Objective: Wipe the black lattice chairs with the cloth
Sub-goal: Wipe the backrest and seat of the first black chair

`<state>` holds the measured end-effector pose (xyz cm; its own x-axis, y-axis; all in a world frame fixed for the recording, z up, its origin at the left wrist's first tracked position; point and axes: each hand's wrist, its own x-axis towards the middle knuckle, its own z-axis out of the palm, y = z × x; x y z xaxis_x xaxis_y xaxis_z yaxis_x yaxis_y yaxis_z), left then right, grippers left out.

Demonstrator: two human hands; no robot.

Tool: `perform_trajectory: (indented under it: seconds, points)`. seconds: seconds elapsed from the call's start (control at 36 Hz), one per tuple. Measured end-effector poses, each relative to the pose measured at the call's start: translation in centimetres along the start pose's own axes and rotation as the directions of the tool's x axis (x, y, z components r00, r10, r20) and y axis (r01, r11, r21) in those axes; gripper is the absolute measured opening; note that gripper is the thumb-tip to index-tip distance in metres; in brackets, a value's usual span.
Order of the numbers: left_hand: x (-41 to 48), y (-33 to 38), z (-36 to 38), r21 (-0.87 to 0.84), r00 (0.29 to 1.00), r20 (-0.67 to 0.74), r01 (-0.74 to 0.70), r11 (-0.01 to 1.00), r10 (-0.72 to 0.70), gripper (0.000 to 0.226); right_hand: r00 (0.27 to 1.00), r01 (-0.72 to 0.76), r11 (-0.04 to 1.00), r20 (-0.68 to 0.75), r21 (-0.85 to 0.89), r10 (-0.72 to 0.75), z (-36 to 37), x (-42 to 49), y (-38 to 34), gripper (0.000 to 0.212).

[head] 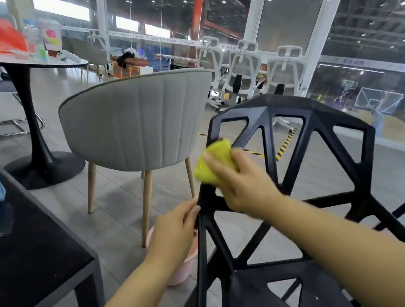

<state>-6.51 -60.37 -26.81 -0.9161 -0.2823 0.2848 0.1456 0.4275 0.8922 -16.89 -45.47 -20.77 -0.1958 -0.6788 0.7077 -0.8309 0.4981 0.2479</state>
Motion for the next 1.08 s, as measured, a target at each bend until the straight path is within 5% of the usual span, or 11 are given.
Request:
perform_trajectory:
  seconds: [0.11,0.31,0.47,0.61,0.72,0.83,0.92,1.0,1.08]
  points:
    - [-0.2,0.2,-0.5,-0.128,0.997,0.071,0.025,0.991,-0.016,0.027,0.991,0.040,0.998,0.128,0.058,-0.047,0.8,-4.1,-1.0,0.045]
    - [-1.3,0.5,-0.4,-0.386,0.982,0.130,0.177,0.905,-0.136,0.025,0.901,-0.421,0.896,-0.044,0.142,0.431,0.9,-4.2,-2.2,0.044]
    - [-0.5,0.8,0.3,-0.365,0.976,0.047,0.214,0.906,-0.211,0.021,0.942,-0.334,0.931,0.031,0.148,0.333,2.4,-6.8,-5.8,0.043]
    - [0.8,2.5,1.1,-0.221,0.985,-0.101,0.115,0.969,-0.140,0.028,0.933,-0.357,0.934,0.049,0.024,0.355,2.5,-8.5,-3.6,0.048]
    - [1.4,3.1,2.5,-0.023,0.988,-0.141,0.064,0.998,-0.067,0.026,0.733,-0.677,0.736,0.089,0.000,0.674,2.5,-11.7,-2.0,0.041]
    - [0.7,2.9,3.4,0.067,0.978,-0.197,0.087,0.994,-0.073,0.027,0.379,-0.925,0.380,0.080,-0.004,0.922,2.0,-14.3,-0.6,0.034]
    - [0.7,3.1,3.6,0.153,0.975,-0.219,0.073,0.986,-0.038,0.028,0.301,-0.952,0.297,0.057,0.078,0.952,2.2,-13.8,-1.0,0.038]
    - [0.7,3.0,3.6,0.228,0.971,-0.239,0.044,0.973,0.012,0.022,0.321,-0.936,0.301,0.097,0.180,0.942,2.8,-11.7,-2.9,0.044]
    - [0.7,2.5,3.4,0.222,0.965,-0.260,0.037,0.974,0.023,0.020,0.477,-0.856,0.437,0.095,0.277,0.874,2.9,-9.4,-5.5,0.044]
